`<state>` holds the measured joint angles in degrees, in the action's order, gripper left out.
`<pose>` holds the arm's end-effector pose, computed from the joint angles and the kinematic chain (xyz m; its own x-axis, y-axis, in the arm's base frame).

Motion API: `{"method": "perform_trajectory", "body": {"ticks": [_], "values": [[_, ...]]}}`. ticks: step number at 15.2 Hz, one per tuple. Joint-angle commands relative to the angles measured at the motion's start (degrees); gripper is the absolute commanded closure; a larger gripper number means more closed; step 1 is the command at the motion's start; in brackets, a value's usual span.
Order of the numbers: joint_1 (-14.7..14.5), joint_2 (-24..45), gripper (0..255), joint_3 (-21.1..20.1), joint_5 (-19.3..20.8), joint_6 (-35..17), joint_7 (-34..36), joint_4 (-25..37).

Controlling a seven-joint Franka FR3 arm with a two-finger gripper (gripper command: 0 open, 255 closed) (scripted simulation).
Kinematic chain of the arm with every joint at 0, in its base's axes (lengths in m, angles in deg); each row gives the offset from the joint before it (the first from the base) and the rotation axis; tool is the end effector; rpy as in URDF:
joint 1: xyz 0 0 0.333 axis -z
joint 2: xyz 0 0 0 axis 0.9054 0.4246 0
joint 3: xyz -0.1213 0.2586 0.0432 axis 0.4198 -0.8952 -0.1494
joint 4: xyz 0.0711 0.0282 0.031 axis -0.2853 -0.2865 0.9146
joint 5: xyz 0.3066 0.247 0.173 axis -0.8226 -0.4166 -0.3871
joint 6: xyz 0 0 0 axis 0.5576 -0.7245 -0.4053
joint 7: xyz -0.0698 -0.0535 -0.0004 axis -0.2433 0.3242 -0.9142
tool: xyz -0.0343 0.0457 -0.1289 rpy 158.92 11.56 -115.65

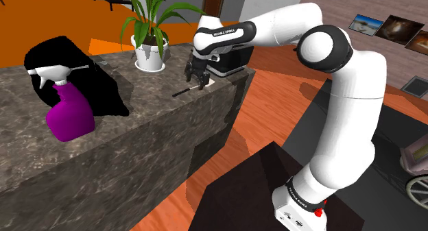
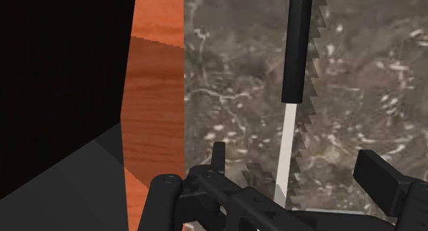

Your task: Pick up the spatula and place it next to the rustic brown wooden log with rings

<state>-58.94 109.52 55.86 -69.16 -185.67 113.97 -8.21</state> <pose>0.6958 0.0589 0.2631 0.1834 -0.9808 -0.0664 -0.9829 -0.1839 0.0011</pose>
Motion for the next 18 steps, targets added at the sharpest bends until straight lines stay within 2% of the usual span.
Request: {"method": "perform_trajectory", "body": {"ticks": [1,6,7,18], "values": [[0.0,0.2,0,0.0,0.0,-0.2,0.0,0.0],[0.0,0.2,0,0.0,0.0,-0.2,0.0,0.0],[0.0,0.2,255,0.0,0.0,-0.2,0.0,0.0],[0.0,-0.5,255,-0.1,-0.1,1.0,0.0,0.6]]}}
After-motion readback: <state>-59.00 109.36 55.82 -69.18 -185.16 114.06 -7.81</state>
